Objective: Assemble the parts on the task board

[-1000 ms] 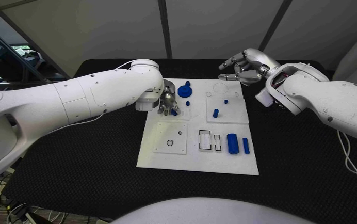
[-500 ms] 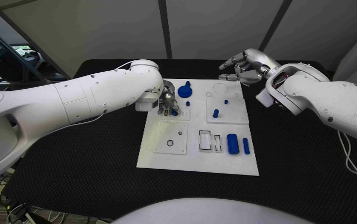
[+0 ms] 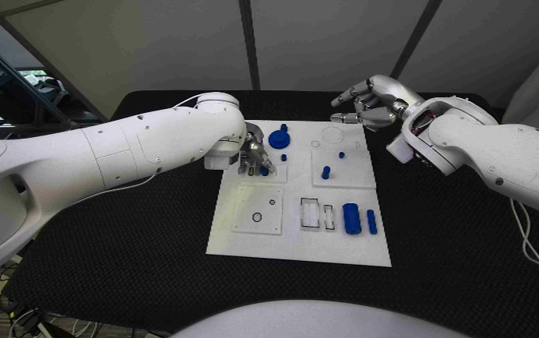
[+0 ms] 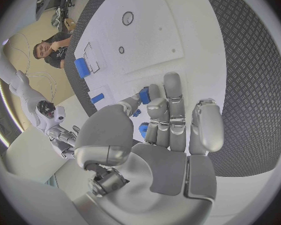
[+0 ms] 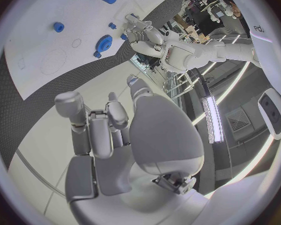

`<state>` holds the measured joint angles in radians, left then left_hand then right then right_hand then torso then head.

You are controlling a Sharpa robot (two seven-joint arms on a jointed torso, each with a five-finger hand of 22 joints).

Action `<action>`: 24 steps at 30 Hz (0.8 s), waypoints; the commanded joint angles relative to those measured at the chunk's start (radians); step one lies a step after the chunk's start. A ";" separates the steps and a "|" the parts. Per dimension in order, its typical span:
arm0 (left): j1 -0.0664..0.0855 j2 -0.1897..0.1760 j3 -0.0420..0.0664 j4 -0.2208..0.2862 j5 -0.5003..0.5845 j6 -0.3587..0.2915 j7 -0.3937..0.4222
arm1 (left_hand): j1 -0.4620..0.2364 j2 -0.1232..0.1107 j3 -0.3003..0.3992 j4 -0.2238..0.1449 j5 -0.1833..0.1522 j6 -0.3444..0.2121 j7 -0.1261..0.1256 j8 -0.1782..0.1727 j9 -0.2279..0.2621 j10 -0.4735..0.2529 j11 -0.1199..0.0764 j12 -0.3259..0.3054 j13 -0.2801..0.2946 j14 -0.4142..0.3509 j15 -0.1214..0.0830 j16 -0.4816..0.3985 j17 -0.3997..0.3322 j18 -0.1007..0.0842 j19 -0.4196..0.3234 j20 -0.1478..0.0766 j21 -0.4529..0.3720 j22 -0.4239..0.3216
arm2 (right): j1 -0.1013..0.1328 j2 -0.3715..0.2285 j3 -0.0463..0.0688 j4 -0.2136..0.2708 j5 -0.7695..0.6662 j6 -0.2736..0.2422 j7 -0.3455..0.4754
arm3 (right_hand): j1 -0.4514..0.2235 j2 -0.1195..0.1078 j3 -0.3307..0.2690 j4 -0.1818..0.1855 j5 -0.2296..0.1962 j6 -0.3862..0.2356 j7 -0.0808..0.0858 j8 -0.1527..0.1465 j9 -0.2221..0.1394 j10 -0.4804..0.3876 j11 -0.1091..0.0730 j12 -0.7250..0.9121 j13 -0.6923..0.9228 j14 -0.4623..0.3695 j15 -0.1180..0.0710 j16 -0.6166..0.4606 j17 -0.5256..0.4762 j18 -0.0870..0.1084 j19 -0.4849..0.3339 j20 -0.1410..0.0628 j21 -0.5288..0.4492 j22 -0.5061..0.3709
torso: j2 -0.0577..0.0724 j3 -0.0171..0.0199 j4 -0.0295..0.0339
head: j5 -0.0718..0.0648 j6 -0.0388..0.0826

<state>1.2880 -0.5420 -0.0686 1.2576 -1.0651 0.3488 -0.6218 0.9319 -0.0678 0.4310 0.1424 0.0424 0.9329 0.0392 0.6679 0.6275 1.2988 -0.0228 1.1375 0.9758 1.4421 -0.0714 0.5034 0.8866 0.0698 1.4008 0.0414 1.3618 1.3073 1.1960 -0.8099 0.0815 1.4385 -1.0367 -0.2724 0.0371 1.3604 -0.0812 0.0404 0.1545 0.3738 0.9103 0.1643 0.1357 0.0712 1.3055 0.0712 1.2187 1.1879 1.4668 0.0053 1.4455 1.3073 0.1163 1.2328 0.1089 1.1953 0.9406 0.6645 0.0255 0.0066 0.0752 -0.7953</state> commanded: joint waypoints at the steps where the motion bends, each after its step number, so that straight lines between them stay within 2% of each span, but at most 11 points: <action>1: -0.004 0.000 -0.003 -0.002 0.000 0.000 -0.010 | -0.014 -0.001 -0.013 0.003 0.005 0.010 0.001 0.002 0.000 0.006 -0.002 0.007 0.005 0.005 0.000 0.000 0.001 -0.006 0.008 0.000 0.004 0.038 | 0.002 -0.001 0.000 0.001 0.000 -0.005 0.011 | -0.006 0.004 -0.001 0.007 0.006 -0.007 -0.003 0.005 -0.001 -0.006 0.001 -0.005 -0.002 0.055 -0.009 -0.005 0.054 0.007 -0.006 -0.004 -0.005 -0.003 | 0.000 0.0003 -0.0001 | 0.000 0.001; 12: -0.004 -0.004 -0.003 0.007 0.006 -0.017 -0.010 | -0.042 -0.004 -0.065 0.031 0.005 0.016 -0.003 0.005 0.002 0.012 -0.004 0.013 0.011 0.006 -0.002 0.000 0.003 -0.007 0.012 -0.002 0.008 0.045 | 0.002 0.000 0.000 -0.002 0.000 -0.004 0.012 | -0.006 0.004 -0.001 0.007 0.006 -0.007 -0.003 0.005 -0.001 -0.006 0.001 -0.005 -0.002 0.055 -0.009 -0.005 0.053 0.007 -0.006 -0.004 -0.005 -0.003 | 0.000 0.0004 -0.0006 | 0.001 0.003; 20: -0.004 -0.033 -0.001 0.038 0.001 -0.030 -0.010 | -0.049 -0.004 -0.088 0.043 0.005 0.016 -0.003 0.005 0.002 0.012 -0.005 0.012 0.010 0.006 -0.002 0.000 0.004 -0.007 0.012 -0.003 0.007 0.044 | 0.002 0.000 0.000 -0.004 0.000 -0.004 0.012 | -0.006 0.004 -0.001 0.007 0.006 -0.007 -0.003 0.005 -0.001 -0.006 0.001 -0.005 -0.002 0.055 -0.009 -0.005 0.053 0.007 -0.006 -0.004 -0.005 -0.003 | 0.000 -0.0005 0.0007 | 0.001 0.002; 21: -0.004 -0.037 0.002 0.041 -0.003 -0.029 -0.010 | -0.049 -0.005 -0.091 0.043 0.005 0.015 -0.003 0.005 0.002 0.011 -0.005 0.011 0.008 0.006 -0.002 0.000 0.004 -0.006 0.011 -0.003 0.005 0.042 | 0.002 -0.001 0.000 -0.004 0.000 -0.003 0.012 | -0.006 0.004 -0.001 0.007 0.006 -0.007 -0.003 0.005 -0.001 -0.006 0.001 -0.005 -0.002 0.055 -0.009 -0.005 0.053 0.007 -0.006 -0.004 -0.005 -0.003 | -0.001 -0.0006 0.0010 | 0.001 0.002; 24: -0.003 -0.045 0.028 0.051 -0.019 -0.023 -0.010 | -0.053 -0.014 -0.108 0.049 0.005 0.012 -0.002 0.004 0.002 0.006 -0.004 0.006 0.002 0.006 -0.002 -0.002 0.003 -0.004 0.006 -0.003 -0.001 0.036 | 0.002 -0.003 0.000 -0.005 0.000 -0.003 0.012 | -0.006 0.004 -0.001 0.007 0.006 -0.007 -0.003 0.005 -0.001 -0.006 0.001 -0.005 -0.002 0.055 -0.009 -0.005 0.053 0.007 -0.006 -0.004 -0.005 -0.003 | -0.001 -0.0008 0.0014 | 0.001 0.005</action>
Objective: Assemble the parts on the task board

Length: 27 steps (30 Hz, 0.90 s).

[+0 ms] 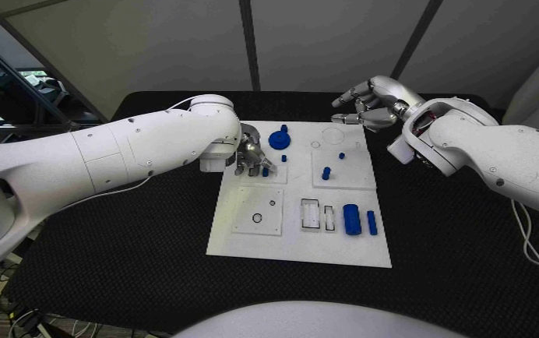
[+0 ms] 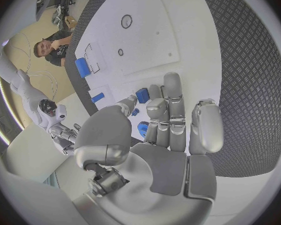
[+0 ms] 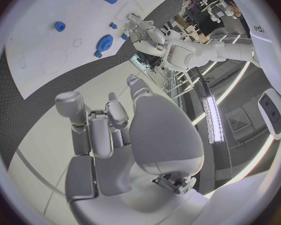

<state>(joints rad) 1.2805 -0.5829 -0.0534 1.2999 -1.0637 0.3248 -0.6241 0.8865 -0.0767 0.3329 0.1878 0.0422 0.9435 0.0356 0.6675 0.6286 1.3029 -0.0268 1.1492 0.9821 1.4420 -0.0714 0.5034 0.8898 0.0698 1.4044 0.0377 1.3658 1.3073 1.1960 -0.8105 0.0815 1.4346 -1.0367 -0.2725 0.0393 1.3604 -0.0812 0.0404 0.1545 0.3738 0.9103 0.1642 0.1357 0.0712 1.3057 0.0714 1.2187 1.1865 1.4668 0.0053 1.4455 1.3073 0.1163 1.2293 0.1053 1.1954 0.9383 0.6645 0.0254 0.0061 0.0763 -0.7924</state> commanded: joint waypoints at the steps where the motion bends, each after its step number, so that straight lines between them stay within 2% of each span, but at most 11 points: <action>1: 0.004 -0.007 0.020 0.012 -0.023 0.001 -0.007 | -0.008 -0.007 -0.014 0.004 0.005 0.001 0.002 0.004 0.001 0.002 0.000 -0.007 -0.005 0.006 -0.002 -0.002 0.000 -0.004 0.002 0.000 -0.006 0.035 | 0.002 -0.002 0.000 -0.002 0.000 -0.002 0.010 | -0.006 0.004 -0.002 0.008 0.007 -0.007 -0.003 0.005 -0.001 -0.006 0.001 -0.005 -0.001 0.055 -0.009 -0.005 0.054 0.007 -0.003 -0.001 -0.005 -0.001 | -0.001 -0.0009 0.0020 | 0.000 0.003; 4: 0.004 -0.015 0.051 0.024 -0.029 0.002 -0.007 | -0.007 -0.008 -0.020 0.006 0.005 -0.001 0.002 0.004 0.001 0.000 0.000 -0.008 -0.007 0.006 -0.002 -0.003 0.000 -0.004 0.000 0.001 -0.009 0.033 | 0.001 -0.002 0.000 -0.005 0.000 -0.002 0.010 | -0.006 0.004 -0.002 0.008 0.007 -0.007 -0.003 0.005 -0.001 -0.006 0.001 -0.005 0.000 0.055 -0.009 -0.005 0.054 0.007 -0.003 -0.001 -0.005 -0.001 | 0.000 -0.0004 -0.0009 | 0.002 0.006; 9: 0.006 -0.033 0.102 0.046 -0.033 0.001 -0.006 | 0.002 -0.006 -0.036 0.011 0.005 -0.015 0.007 -0.004 -0.002 -0.014 0.004 -0.023 -0.025 0.005 0.001 -0.007 -0.001 -0.001 -0.009 0.002 -0.021 0.022 | 0.001 -0.004 0.000 -0.009 0.000 -0.002 0.011 | -0.006 0.004 -0.002 0.008 0.007 -0.007 -0.003 0.005 -0.001 -0.006 0.001 -0.005 0.000 0.055 -0.009 -0.005 0.054 0.007 -0.003 -0.001 -0.005 -0.001 | 0.000 -0.0008 0.0009 | 0.000 0.009; 10: 0.008 -0.037 0.112 0.049 -0.033 0.006 -0.006 | 0.007 -0.003 -0.043 0.014 0.006 -0.028 0.013 -0.015 -0.007 -0.020 0.007 -0.028 -0.032 0.003 0.004 -0.012 -0.004 0.001 -0.012 0.004 -0.026 0.018 | 0.001 -0.005 0.000 -0.010 0.000 -0.003 0.011 | -0.006 0.004 -0.002 0.008 0.007 -0.007 -0.003 0.005 -0.001 -0.006 0.001 -0.005 0.000 0.055 -0.009 -0.005 0.054 0.007 -0.003 -0.001 -0.005 -0.001 | 0.000 -0.0008 0.0018 | -0.002 0.009; 11: 0.012 -0.044 0.126 0.052 -0.033 0.022 -0.005 | 0.010 -0.003 -0.057 0.022 0.006 -0.071 0.027 -0.049 -0.023 -0.030 0.019 -0.036 -0.042 0.000 0.010 -0.020 -0.008 0.002 -0.017 0.007 -0.032 0.013 | 0.001 -0.007 0.000 -0.013 0.000 -0.003 0.011 | -0.006 0.004 -0.002 0.008 0.007 -0.007 -0.003 0.005 -0.001 -0.006 0.001 -0.003 0.001 0.054 -0.009 -0.006 0.053 0.007 -0.002 -0.001 -0.005 0.000 | 0.000 -0.0010 0.0024 | -0.005 0.011; 12: 0.017 -0.048 0.133 0.051 -0.033 0.030 -0.005 | 0.009 -0.005 -0.069 0.029 0.005 -0.096 0.036 -0.073 -0.035 -0.035 0.027 -0.041 -0.048 -0.002 0.015 -0.023 -0.009 0.002 -0.019 0.010 -0.034 0.011 | 0.001 -0.007 0.000 -0.015 0.000 -0.004 0.011 | -0.006 0.004 -0.002 0.008 0.007 -0.007 -0.003 0.005 -0.001 -0.006 0.001 -0.003 0.001 0.054 -0.009 -0.006 0.053 0.007 -0.002 -0.001 -0.005 0.000 | 0.000 -0.0002 0.0010 | -0.002 0.012; 14: 0.027 -0.050 0.139 0.044 -0.033 0.039 -0.005 | 0.015 -0.007 -0.090 0.036 0.007 -0.124 0.051 -0.107 -0.055 -0.047 0.039 -0.052 -0.064 -0.006 0.023 -0.034 -0.015 0.003 -0.025 0.017 -0.042 0.004 | 0.001 -0.008 0.000 -0.017 0.000 -0.004 0.011 | -0.006 0.004 -0.002 0.008 0.007 -0.007 -0.003 0.005 -0.001 -0.006 0.001 -0.003 0.001 0.054 -0.009 -0.006 0.053 0.007 -0.002 -0.001 -0.005 0.000 | 0.000 0.0002 0.0006 | -0.001 0.012; 15: 0.037 -0.051 0.144 0.033 -0.034 0.046 -0.004 | 0.028 -0.002 -0.105 0.040 0.006 -0.122 0.057 -0.122 -0.067 -0.052 0.045 -0.055 -0.069 -0.008 0.030 -0.038 -0.017 0.004 -0.026 0.023 -0.045 0.003 | 0.001 -0.009 0.000 -0.019 0.000 -0.004 0.010 | -0.006 0.004 -0.002 0.008 0.007 -0.007 -0.003 0.005 -0.001 -0.006 0.001 -0.003 0.001 0.054 -0.009 -0.006 0.053 0.007 -0.002 -0.001 -0.005 0.000 | 0.000 0.0006 0.0005 | 0.001 0.015; 21: 0.055 -0.026 0.151 -0.048 -0.070 0.059 0.003 | 0.088 0.022 -0.157 0.046 0.008 -0.102 0.065 -0.162 -0.105 -0.069 0.053 -0.061 -0.086 -0.017 0.036 -0.054 -0.027 0.010 -0.039 0.036 -0.062 -0.010 | 0.001 -0.007 0.000 -0.021 0.000 -0.004 0.010 | -0.005 0.004 -0.002 0.008 0.007 -0.007 -0.003 0.005 -0.001 -0.005 0.001 -0.003 0.001 0.055 -0.009 -0.005 0.055 0.006 -0.001 -0.001 -0.004 0.001 | 0.000 0.0005 0.0005 | 0.004 0.021; 24: 0.058 -0.004 0.147 -0.094 -0.091 0.064 0.006 | 0.103 0.026 -0.180 0.052 0.007 -0.103 0.069 -0.179 -0.120 -0.077 0.054 -0.066 -0.095 -0.020 0.039 -0.055 -0.028 0.012 -0.043 0.038 -0.068 -0.014 | 0.001 -0.006 0.000 -0.021 -0.001 -0.003 0.010 | -0.005 0.004 -0.002 0.008 0.007 -0.007 -0.003 0.005 -0.001 -0.005 0.001 -0.003 0.001 0.055 -0.009 -0.005 0.055 0.006 -0.001 -0.001 -0.004 0.001 | 0.002 -0.0005 -0.0012 | 0.008 0.024; 27: 0.059 0.018 0.133 -0.141 -0.113 0.069 0.008 | 0.108 0.028 -0.187 0.054 0.007 -0.101 0.068 -0.183 -0.124 -0.079 0.056 -0.066 -0.097 -0.020 0.039 -0.055 -0.028 0.012 -0.044 0.040 -0.070 -0.015 | 0.001 -0.004 0.000 -0.020 -0.002 -0.002 0.009 | -0.005 0.004 -0.002 0.008 0.007 -0.007 -0.003 0.005 -0.001 -0.005 0.001 -0.003 0.001 0.055 -0.009 -0.005 0.055 0.006 -0.001 -0.001 -0.004 0.001 | 0.002 -0.0008 -0.0020 | 0.016 0.024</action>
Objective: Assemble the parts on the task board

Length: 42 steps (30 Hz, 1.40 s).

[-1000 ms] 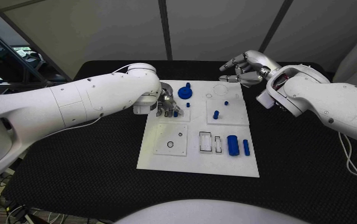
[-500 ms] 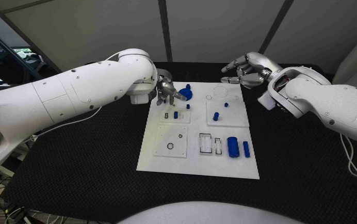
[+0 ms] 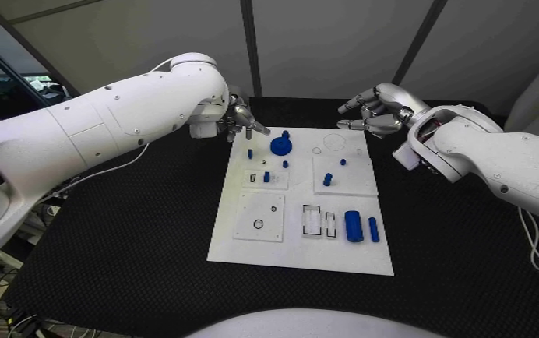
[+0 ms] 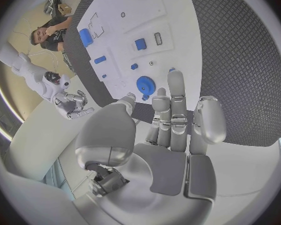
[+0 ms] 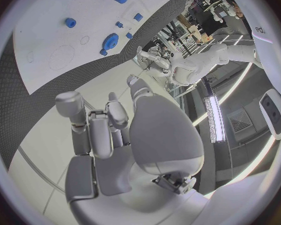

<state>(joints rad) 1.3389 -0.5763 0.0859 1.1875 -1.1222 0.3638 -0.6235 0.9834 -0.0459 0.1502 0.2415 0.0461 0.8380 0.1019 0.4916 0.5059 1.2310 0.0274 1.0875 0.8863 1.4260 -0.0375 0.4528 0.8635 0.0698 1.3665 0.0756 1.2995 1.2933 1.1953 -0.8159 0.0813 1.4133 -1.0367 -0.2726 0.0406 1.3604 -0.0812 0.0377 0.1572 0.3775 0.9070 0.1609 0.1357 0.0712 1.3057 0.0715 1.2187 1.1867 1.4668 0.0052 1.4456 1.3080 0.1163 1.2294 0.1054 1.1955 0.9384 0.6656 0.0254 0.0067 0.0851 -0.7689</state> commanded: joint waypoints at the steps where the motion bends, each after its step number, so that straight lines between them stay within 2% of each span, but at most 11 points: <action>1: 0.001 0.018 -0.012 -0.041 -0.060 0.033 0.008 | 0.015 0.000 -0.009 0.003 0.003 0.006 0.002 -0.009 -0.005 -0.008 0.001 -0.005 -0.003 -0.005 0.005 -0.005 -0.002 0.012 -0.007 0.002 -0.005 -0.002 | 0.001 0.001 0.000 0.002 -0.002 -0.002 0.008 | -0.004 0.005 0.001 0.005 0.005 -0.004 0.000 0.005 -0.001 -0.005 0.001 -0.002 0.001 0.055 -0.009 -0.006 0.053 0.007 -0.001 -0.001 -0.005 0.000 | 0.001 -0.0006 -0.0026 | 0.009 0.001; 4: 0.000 0.034 -0.024 -0.077 -0.069 0.044 0.009 | 0.025 0.008 -0.018 0.005 0.004 0.012 0.002 -0.013 -0.010 -0.010 0.001 -0.005 -0.005 -0.005 0.005 -0.005 -0.002 0.012 -0.007 0.003 -0.004 0.000 | 0.001 0.002 0.000 0.003 -0.003 -0.001 0.008 | -0.002 0.006 0.002 0.005 0.006 -0.004 0.000 0.005 -0.001 -0.005 0.001 -0.002 0.001 0.055 -0.009 -0.006 0.053 0.007 -0.001 -0.001 -0.005 0.000 | 0.001 -0.0009 -0.0014 | 0.009 0.001; 10: -0.011 0.064 -0.035 -0.142 -0.076 0.062 0.013 | 0.067 0.024 -0.028 -0.005 0.004 0.015 0.002 -0.025 -0.024 -0.013 0.001 -0.004 -0.008 -0.007 0.005 -0.005 -0.003 0.013 -0.008 0.003 -0.007 0.000 | 0.001 0.004 0.000 0.003 -0.003 -0.001 0.011 | 0.004 0.009 0.004 0.005 0.021 -0.004 0.000 0.007 -0.001 -0.006 0.000 -0.001 0.001 0.055 -0.010 -0.006 0.054 0.006 0.000 -0.001 -0.006 0.000 | 0.001 -0.0001 0.0006 | 0.010 0.001; 15: -0.021 0.082 -0.037 -0.176 -0.077 0.056 0.019 | 0.082 0.032 -0.029 -0.009 0.004 0.016 0.002 -0.030 -0.030 -0.017 0.002 -0.006 -0.013 -0.008 0.006 -0.005 -0.003 0.014 -0.010 0.004 -0.010 -0.002 | 0.001 0.005 0.000 0.003 -0.004 0.000 0.012 | 0.006 0.009 0.004 0.006 0.027 -0.005 0.000 0.007 -0.001 -0.007 0.000 -0.002 0.000 0.055 -0.010 -0.007 0.054 0.007 0.000 -0.002 -0.007 -0.001 | 0.001 -0.0004 -0.0024 | 0.014 0.000; 20: -0.027 0.096 -0.037 -0.197 -0.077 0.057 0.024 | 0.097 0.039 -0.032 -0.012 0.004 0.007 0.006 -0.042 -0.041 -0.022 0.004 -0.007 -0.018 -0.010 0.007 -0.006 -0.004 0.014 -0.009 0.005 -0.011 -0.001 | 0.001 0.006 0.000 0.002 -0.004 0.001 0.012 | 0.007 0.009 0.004 0.006 0.030 -0.005 0.000 0.007 -0.001 -0.006 0.000 -0.002 0.000 0.055 -0.010 -0.007 0.055 0.006 0.001 -0.002 -0.007 0.000 | 0.001 0.0010 -0.0019 | 0.015 0.000; 26: -0.034 0.104 -0.038 -0.208 -0.067 0.069 0.030 | 0.119 0.047 -0.036 -0.019 0.004 0.001 0.011 -0.080 -0.074 -0.024 0.008 -0.005 -0.021 -0.010 0.011 -0.005 -0.005 0.013 -0.009 0.008 -0.012 0.001 | 0.000 0.007 0.000 0.002 -0.004 0.001 0.011 | 0.007 0.009 0.004 0.006 0.032 -0.005 0.000 0.008 -0.001 -0.006 0.000 -0.001 0.000 0.056 -0.010 -0.006 0.055 0.006 0.001 -0.002 -0.007 0.000 | 0.000 0.0003 -0.0004 | 0.013 -0.002; 28: -0.037 0.106 -0.038 -0.209 -0.065 0.071 0.032 | 0.127 0.051 -0.041 -0.020 0.004 0.015 0.012 -0.101 -0.093 -0.026 0.010 -0.005 -0.025 -0.011 0.012 -0.005 -0.005 0.014 -0.009 0.009 -0.013 0.002 | 0.000 0.007 0.000 0.001 -0.004 0.001 0.011 | 0.008 0.009 0.005 0.006 0.034 -0.005 0.000 0.008 -0.001 -0.006 0.000 0.000 0.001 0.056 -0.010 -0.006 0.055 0.006 0.002 -0.002 -0.007 0.001 | 0.000 0.0004 0.0000 | 0.012 -0.003; 31: -0.040 0.107 -0.038 -0.209 -0.057 0.074 0.034 | 0.133 0.054 -0.044 -0.022 0.004 0.031 0.012 -0.113 -0.105 -0.027 0.010 -0.004 -0.027 -0.012 0.012 -0.004 -0.006 0.014 -0.009 0.009 -0.013 0.003 | 0.000 0.008 0.000 0.001 -0.004 0.002 0.011 | 0.008 0.009 0.005 0.006 0.034 -0.005 0.000 0.008 -0.001 -0.006 0.000 0.000 0.001 0.056 -0.010 -0.006 0.055 0.006 0.002 -0.002 -0.007 0.001 | -0.001 0.0007 0.0000 | 0.011 -0.004; 42: -0.046 0.110 -0.038 -0.202 -0.033 0.079 0.035 | 0.144 0.060 -0.049 -0.025 0.004 0.077 0.010 -0.129 -0.125 -0.029 0.008 -0.003 -0.032 -0.012 0.011 -0.003 -0.006 0.013 -0.008 0.009 -0.014 0.006 | 0.000 0.011 0.000 -0.001 -0.004 0.004 0.010 | 0.008 0.009 0.005 0.006 0.034 -0.005 0.000 0.008 -0.001 -0.006 0.000 0.000 0.001 0.056 -0.010 -0.006 0.055 0.006 0.002 -0.002 -0.007 0.001 | -0.001 0.0002 -0.0002 | 0.012 -0.006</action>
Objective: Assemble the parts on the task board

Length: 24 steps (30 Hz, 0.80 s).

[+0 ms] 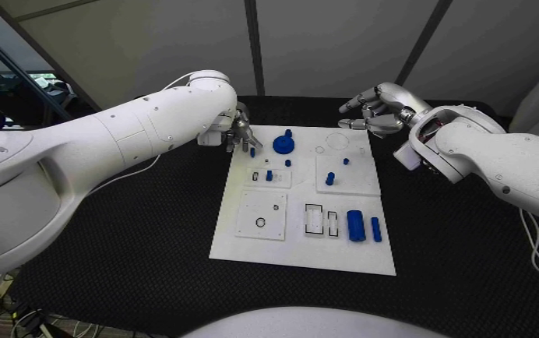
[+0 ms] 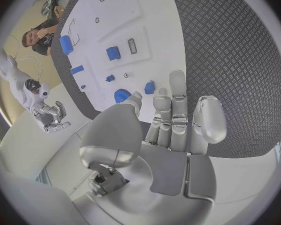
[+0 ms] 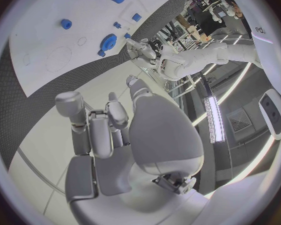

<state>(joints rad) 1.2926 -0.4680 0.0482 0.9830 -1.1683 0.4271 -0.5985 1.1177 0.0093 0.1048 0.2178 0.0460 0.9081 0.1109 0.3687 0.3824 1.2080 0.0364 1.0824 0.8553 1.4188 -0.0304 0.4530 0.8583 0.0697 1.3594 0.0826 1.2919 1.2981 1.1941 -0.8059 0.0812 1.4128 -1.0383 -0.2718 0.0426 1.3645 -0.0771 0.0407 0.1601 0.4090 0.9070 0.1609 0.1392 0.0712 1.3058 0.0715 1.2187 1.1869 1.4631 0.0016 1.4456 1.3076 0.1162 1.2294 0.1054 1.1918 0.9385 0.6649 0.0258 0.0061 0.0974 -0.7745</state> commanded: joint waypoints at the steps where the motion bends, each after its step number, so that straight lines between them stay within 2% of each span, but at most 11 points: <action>1: 0.000 0.001 0.000 0.003 0.014 0.014 0.010 | 0.010 0.005 -0.004 -0.001 0.004 0.009 0.000 -0.007 -0.003 -0.005 -0.001 0.002 0.000 -0.005 0.004 -0.003 -0.001 0.013 -0.001 0.002 -0.006 0.002 | 0.002 0.002 0.000 -0.001 -0.003 0.004 0.008 | 0.004 0.005 0.002 0.003 0.003 -0.005 0.000 0.004 -0.001 -0.006 0.000 0.000 0.001 0.059 -0.006 -0.006 0.056 0.006 0.002 -0.002 -0.003 0.001 | 0.000 -0.0002 0.0004 | 0.000 0.000; 11: -0.002 0.001 0.000 0.007 0.032 -0.003 0.018 | 0.034 0.021 0.007 -0.013 0.004 0.047 -0.009 -0.008 -0.010 -0.003 -0.008 0.005 -0.001 -0.004 -0.001 -0.002 -0.002 0.013 0.001 -0.001 -0.004 0.006 | 0.002 0.004 0.000 -0.003 -0.003 0.004 0.009 | 0.004 0.005 0.002 0.003 0.003 -0.005 0.000 0.004 -0.001 -0.006 0.000 0.000 0.001 0.059 -0.006 -0.006 0.056 0.006 0.002 -0.002 -0.003 0.001 | 0.000 0.0003 -0.0008 | -0.002 0.000; 15: -0.003 0.002 0.000 0.008 0.034 0.000 0.020 | 0.061 0.026 0.022 -0.032 0.004 0.072 -0.016 0.000 -0.006 -0.001 -0.015 0.007 0.000 -0.004 -0.005 -0.002 -0.002 0.013 0.003 -0.005 -0.003 0.008 | 0.002 0.004 0.000 -0.003 -0.003 0.004 0.009 | 0.004 0.006 0.002 0.004 0.006 -0.004 0.000 0.005 -0.001 -0.005 0.000 0.000 0.001 0.059 -0.006 -0.007 0.055 0.006 0.003 -0.002 -0.003 0.002 | 0.000 0.0004 -0.0007 | -0.003 -0.001; 24: -0.005 0.002 0.000 0.009 0.037 -0.011 0.027 | 0.127 0.037 0.067 -0.079 0.004 0.086 -0.028 0.008 0.001 0.001 -0.025 0.005 -0.001 -0.001 -0.013 0.000 -0.003 0.011 0.006 -0.012 -0.001 0.014 | 0.002 0.005 0.000 -0.005 -0.003 0.004 0.009 | 0.004 0.006 0.002 0.004 0.006 -0.004 0.000 0.005 -0.001 -0.005 0.000 0.000 0.001 0.059 -0.006 -0.007 0.055 0.006 0.003 -0.002 -0.003 0.002 | 0.000 0.0001 -0.0001 | -0.004 -0.002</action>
<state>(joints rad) 1.2869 -0.4668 0.0480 0.9899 -1.1378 0.4232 -0.5838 1.2398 0.0441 0.1739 0.1403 0.0460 0.9900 0.0855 0.3734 0.3833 1.2085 0.0177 1.0873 0.8551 1.4187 -0.0374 0.4530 0.8573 0.0698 1.3667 0.0752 1.2920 1.3076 1.1941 -0.8015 0.0812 1.4083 -1.0387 -0.2714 0.0427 1.3645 -0.0771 0.0407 0.1600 0.4089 0.9070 0.1609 0.1392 0.0712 1.3058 0.0715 1.2187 1.1869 1.4632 0.0016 1.4425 1.3075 0.1163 1.2294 0.1054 1.1918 0.9394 0.6648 0.0260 0.0061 0.0933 -0.7764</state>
